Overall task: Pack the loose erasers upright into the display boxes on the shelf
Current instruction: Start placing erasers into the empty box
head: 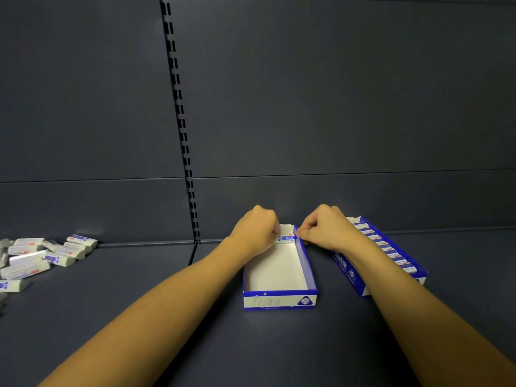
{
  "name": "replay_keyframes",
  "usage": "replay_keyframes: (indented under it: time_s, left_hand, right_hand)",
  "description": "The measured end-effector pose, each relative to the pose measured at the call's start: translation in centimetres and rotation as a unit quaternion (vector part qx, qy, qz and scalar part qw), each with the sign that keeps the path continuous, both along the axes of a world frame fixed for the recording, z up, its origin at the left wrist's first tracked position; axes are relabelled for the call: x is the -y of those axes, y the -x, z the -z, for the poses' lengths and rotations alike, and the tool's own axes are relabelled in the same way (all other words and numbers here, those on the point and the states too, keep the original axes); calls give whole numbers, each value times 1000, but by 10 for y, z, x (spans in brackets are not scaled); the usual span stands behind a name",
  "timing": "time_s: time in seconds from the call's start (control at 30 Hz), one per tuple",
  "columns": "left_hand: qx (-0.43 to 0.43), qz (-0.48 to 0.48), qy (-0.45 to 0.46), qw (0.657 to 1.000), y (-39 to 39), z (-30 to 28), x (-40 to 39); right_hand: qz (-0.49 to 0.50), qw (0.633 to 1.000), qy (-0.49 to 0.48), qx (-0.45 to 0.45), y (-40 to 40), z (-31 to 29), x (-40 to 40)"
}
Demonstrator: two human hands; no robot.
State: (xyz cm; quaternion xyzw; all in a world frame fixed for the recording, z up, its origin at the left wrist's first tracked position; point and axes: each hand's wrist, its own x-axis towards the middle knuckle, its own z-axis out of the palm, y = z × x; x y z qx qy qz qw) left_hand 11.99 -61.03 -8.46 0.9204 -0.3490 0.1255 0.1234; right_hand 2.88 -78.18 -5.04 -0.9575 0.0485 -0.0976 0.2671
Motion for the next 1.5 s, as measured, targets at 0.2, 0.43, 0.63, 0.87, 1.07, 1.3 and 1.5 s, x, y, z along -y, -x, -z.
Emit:
replay_keyframes:
  time_s: [0.2,0.43,0.63,0.87,1.07,1.3,1.5]
  left_hand:
    - [15,-7,-6,1000,3,-1,3]
    - [11,16,-51,999,12,-5,-1]
    - [28,-9,-13,999,11,-2,0]
    - [33,-28,11,999,10,2,1]
    - [5,-34,46,998,9,1,0]
    - [-65,-8,182,981,10,-8,-12]
    - [-19,-70,189,979,9,-26,-59]
  right_hand:
    - [6,1000,6,6,-3,2,-1]
    - [11,1000,4,13,-2,2,-1]
    - [11,1000,9,16,-1,3,-2]
    - [11,1000,11,21,0,3,-2]
    - [18,1000,8,20,0,2,-3]
    - [23,1000,-5,-4,0,-4,-4]
    - [66,998,5,-7,4,-10,-9]
